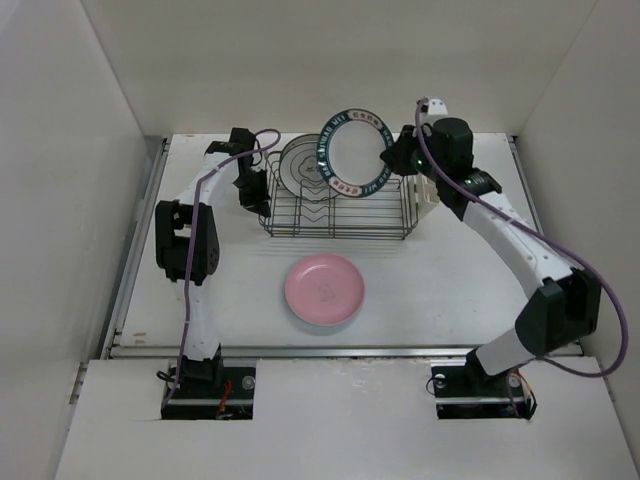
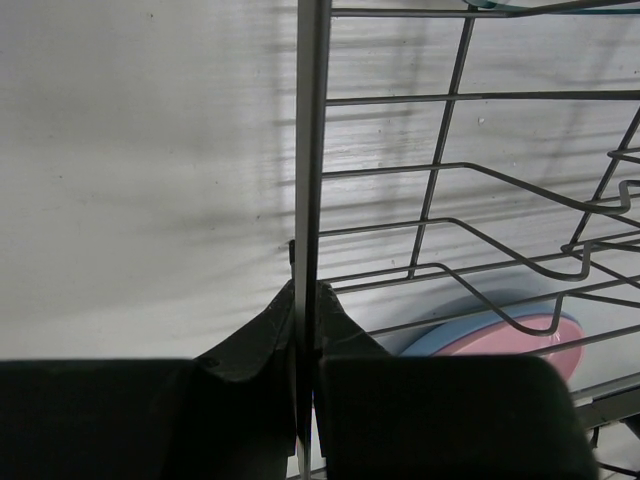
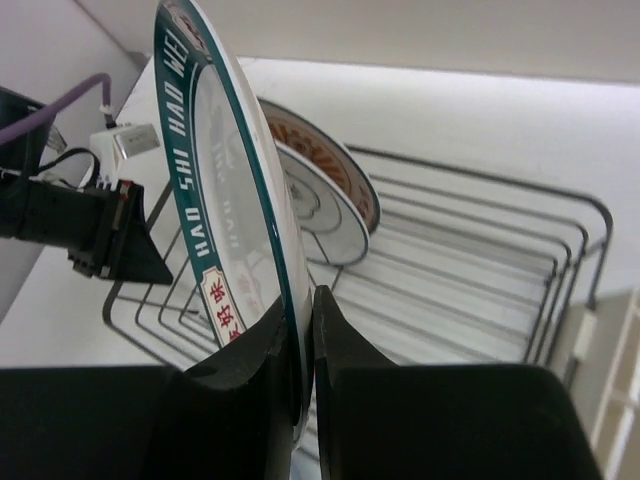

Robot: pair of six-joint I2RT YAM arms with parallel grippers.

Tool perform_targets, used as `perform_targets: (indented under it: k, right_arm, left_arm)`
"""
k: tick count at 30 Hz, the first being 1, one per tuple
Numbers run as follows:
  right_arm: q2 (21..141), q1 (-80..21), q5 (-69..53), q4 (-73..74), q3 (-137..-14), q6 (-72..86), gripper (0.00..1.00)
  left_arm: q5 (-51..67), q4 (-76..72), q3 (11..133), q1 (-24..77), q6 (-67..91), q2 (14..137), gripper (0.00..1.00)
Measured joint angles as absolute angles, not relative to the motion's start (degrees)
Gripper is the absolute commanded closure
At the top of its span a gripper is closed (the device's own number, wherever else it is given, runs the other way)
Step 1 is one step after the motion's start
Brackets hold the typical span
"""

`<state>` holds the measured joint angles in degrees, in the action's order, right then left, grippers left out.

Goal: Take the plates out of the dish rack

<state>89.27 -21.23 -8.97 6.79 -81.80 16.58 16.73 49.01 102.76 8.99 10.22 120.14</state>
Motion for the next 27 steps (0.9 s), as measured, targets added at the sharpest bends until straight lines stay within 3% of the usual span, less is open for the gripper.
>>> perform_targets:
  k: [5, 15, 21, 27]
  right_arm:
    - [76.62, -19.94, -8.75, 15.94, -73.73, 19.99, 1.00]
    - [38.72, -19.88, -2.31, 34.76, -52.25, 32.38, 1.00]
    - [31.55, -19.88, -0.99, 44.69, -39.29, 43.13, 1.00]
    - [33.30, -19.88, 0.27, 47.86, -37.28, 51.05, 1.00]
  left_arm:
    - [16.23, 48.95, 102.69, 9.58, 10.44, 120.09, 1.00]
    - [21.58, 45.34, 99.13, 7.11, 9.52, 118.61, 1.00]
    - [22.28, 41.93, 95.33, 6.39, 11.49, 116.46, 1.00]
    - [21.93, 41.36, 94.56, 6.33, 12.25, 115.87, 1.00]
